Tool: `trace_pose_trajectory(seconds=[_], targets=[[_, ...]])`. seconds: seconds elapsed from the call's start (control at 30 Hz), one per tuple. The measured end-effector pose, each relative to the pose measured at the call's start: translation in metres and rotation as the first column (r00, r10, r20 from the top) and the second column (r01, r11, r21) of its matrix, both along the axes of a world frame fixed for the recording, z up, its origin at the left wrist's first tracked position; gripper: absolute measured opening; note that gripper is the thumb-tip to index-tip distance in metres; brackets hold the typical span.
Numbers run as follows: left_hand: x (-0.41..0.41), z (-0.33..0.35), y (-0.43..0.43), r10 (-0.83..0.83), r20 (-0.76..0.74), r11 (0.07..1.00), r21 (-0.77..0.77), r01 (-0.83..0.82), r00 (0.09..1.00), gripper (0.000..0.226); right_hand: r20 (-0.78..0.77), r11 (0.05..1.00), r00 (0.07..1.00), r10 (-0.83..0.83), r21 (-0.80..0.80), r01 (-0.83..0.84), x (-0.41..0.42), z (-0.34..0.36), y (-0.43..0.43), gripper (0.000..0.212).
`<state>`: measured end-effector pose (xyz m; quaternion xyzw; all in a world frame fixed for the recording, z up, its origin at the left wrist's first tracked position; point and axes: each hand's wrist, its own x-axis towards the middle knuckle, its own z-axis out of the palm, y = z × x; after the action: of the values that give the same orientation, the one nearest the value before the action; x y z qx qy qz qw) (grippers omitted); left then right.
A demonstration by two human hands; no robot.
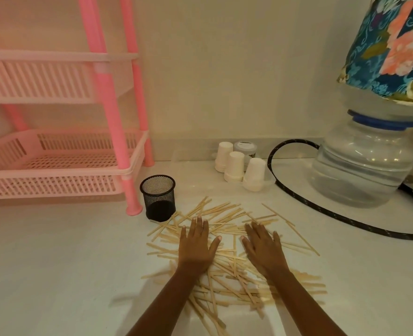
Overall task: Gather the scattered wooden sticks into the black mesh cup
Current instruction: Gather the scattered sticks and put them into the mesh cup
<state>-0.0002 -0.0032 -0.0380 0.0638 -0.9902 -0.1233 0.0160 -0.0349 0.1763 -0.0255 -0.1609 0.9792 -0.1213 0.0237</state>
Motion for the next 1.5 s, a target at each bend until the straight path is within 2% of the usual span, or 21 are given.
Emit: trace_pose_trajectory(seconds=[0.13, 0.37, 0.6, 0.8, 1.0, 1.17, 1.3, 1.37, 1.5], targets=[[-0.007, 0.003, -0.001, 0.01, -0.051, 0.999, 0.032, -0.008, 0.999, 0.062, 0.0, 1.0, 1.0, 0.004, -0.017, -0.004, -0.001, 0.0, 0.0, 0.051], [-0.044, 0.032, -0.009, 0.07, -0.095, 0.997, -0.032, -0.073, 0.993, 0.053, -0.039, 0.99, 0.998, 0.046, -0.132, -0.051, -0.016, 0.006, 0.009, 0.046], [-0.074, 0.046, -0.012, 0.153, 0.016, 0.988, -0.013, -0.153, 0.988, 0.037, -0.027, 0.974, 0.99, 0.135, -0.18, -0.138, -0.05, 0.012, 0.009, 0.043], [-0.086, 0.043, -0.014, 0.17, 0.016, 0.984, -0.048, -0.169, 0.985, 0.021, -0.115, 0.934, 0.94, 0.321, -0.125, -0.334, -0.081, 0.019, -0.022, 0.041], [-0.09, 0.038, -0.012, 0.191, -0.002, 0.981, -0.039, -0.191, 0.982, 0.023, -0.104, 0.875, 0.872, 0.478, -0.031, -0.484, -0.105, 0.03, -0.061, 0.046], [-0.089, 0.039, -0.01, 0.18, -0.036, 0.983, -0.028, -0.181, 0.983, 0.021, -0.085, 0.829, 0.824, 0.559, 0.069, -0.555, -0.113, 0.029, -0.065, 0.052], [-0.088, 0.039, -0.01, 0.16, -0.075, 0.987, -0.008, -0.161, 0.984, 0.02, -0.115, 0.818, 0.811, 0.574, 0.138, -0.559, -0.118, 0.027, -0.061, 0.043], [-0.086, 0.04, -0.011, 0.14, -0.09, 0.99, 0.014, -0.139, 0.986, 0.023, -0.106, 0.824, 0.818, 0.566, 0.095, -0.558, -0.12, 0.025, -0.057, 0.037], [-0.079, 0.048, -0.011, 0.109, -0.127, 0.993, 0.067, -0.101, 0.986, 0.022, -0.021, 0.858, 0.876, 0.482, -0.194, -0.476, -0.122, 0.022, -0.047, 0.034]])
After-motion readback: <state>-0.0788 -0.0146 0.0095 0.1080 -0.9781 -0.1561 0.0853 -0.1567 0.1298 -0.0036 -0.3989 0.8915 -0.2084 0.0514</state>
